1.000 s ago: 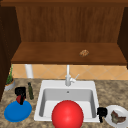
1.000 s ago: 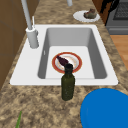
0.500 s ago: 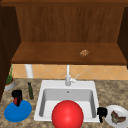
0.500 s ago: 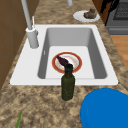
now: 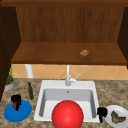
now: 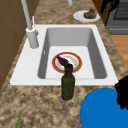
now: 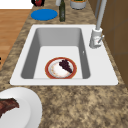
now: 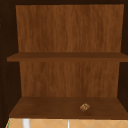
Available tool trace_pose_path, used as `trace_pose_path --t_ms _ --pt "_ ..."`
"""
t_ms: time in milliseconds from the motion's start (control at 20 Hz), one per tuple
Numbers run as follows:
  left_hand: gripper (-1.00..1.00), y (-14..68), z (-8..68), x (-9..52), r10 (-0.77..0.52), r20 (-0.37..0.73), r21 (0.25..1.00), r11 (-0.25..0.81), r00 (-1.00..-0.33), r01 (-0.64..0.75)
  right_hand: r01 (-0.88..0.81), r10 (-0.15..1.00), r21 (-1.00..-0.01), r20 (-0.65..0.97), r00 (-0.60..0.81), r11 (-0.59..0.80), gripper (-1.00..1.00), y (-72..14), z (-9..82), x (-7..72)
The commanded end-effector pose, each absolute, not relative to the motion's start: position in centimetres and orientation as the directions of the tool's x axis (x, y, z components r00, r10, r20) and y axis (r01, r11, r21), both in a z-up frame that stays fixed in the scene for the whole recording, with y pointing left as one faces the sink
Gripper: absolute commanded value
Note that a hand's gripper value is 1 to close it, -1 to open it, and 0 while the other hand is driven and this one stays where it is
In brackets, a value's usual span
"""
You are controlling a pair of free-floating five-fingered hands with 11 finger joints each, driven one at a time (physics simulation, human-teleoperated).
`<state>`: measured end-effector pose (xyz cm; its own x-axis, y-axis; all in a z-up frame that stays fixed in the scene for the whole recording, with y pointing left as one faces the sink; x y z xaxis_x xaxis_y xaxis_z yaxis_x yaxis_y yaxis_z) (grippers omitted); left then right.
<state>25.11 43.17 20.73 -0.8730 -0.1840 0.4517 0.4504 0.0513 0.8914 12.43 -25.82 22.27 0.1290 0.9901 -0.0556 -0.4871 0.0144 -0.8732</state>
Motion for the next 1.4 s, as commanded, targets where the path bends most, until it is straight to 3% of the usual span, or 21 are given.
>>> trace_pose_path --t_ms 0,500,900,950,1000,1150,1350 --pt "1.0 43.6 17.6 26.7 -0.184 0.449 0.893 0.066 -0.874 0.445 -0.487 0.99 -0.873 -0.056 0.129 0.014 0.0 -25.8 22.3 12.4" --pt "1.0 45.3 9.6 28.4 -0.181 0.454 0.89 0.058 -0.872 0.452 -0.487 0.99 -0.873 -0.056 0.129 0.014 0.0 -25.8 22.3 12.4" --pt "1.0 47.1 11.3 28.7 -0.093 0.528 0.848 0.121 -0.844 0.517 -0.487 0.99 -0.873 -0.056 0.129 0.014 0.0 -25.8 22.3 12.4" --pt "-1.0 45.9 11.7 28.3 -0.108 0.551 0.832 0.15 -0.828 0.534 -0.487 0.99 -0.873 -0.056 0.129 0.014 0.0 -25.8 22.3 12.4" --pt "-1.0 46.4 13.3 27.6 -0.123 0.544 0.834 0.186 -0.83 0.519 -0.487 0.99 -0.873 -0.056 0.129 0.014 0.0 -25.8 22.3 12.4" --pt "-1.0 46.1 16.2 28.1 -0.136 0.472 0.879 0.149 -0.871 0.453 -0.487 0.99 -0.873 -0.056 0.129 0.014 0.0 -25.8 22.3 12.4" --pt "-1.0 46.2 18.7 28.0 -0.147 0.482 0.875 0.113 -0.864 0.47 -0.487 0.99 -0.873 -0.056 0.129 0.014 0.0 -25.8 22.3 12.4"
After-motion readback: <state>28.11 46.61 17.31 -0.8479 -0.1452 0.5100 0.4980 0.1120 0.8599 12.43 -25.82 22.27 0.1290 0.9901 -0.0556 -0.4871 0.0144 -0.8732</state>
